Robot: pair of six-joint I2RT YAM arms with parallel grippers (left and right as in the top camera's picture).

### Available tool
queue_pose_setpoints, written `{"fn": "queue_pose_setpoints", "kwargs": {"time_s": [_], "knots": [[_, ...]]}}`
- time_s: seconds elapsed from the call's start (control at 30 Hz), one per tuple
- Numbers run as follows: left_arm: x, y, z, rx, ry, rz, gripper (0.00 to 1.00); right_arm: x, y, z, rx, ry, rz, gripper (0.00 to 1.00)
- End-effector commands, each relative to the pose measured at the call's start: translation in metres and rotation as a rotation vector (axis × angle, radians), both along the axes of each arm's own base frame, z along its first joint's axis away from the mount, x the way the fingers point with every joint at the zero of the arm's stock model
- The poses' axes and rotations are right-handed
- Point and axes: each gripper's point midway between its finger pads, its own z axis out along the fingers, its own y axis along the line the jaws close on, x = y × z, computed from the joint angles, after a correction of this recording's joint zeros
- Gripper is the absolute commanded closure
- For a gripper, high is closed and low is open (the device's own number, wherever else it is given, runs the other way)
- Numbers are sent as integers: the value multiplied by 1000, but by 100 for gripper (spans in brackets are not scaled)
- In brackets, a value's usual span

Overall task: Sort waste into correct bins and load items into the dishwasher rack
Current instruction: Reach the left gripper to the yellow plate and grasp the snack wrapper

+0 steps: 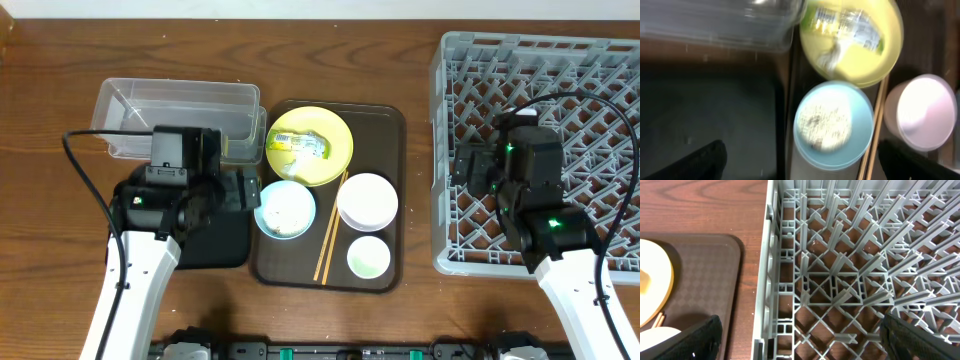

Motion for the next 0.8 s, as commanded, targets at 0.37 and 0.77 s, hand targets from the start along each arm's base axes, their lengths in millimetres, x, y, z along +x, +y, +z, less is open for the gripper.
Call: {"fn": "queue_pose_setpoints", "kwargs": {"time_s": [0.37,0.77], "knots": [[88,-29,23,-179,-167,126,6,6,0,18,15,-53,-6,1],[114,-83,-50,-217,58,177,7,7,0,19,16,-60,-6,1]]}}
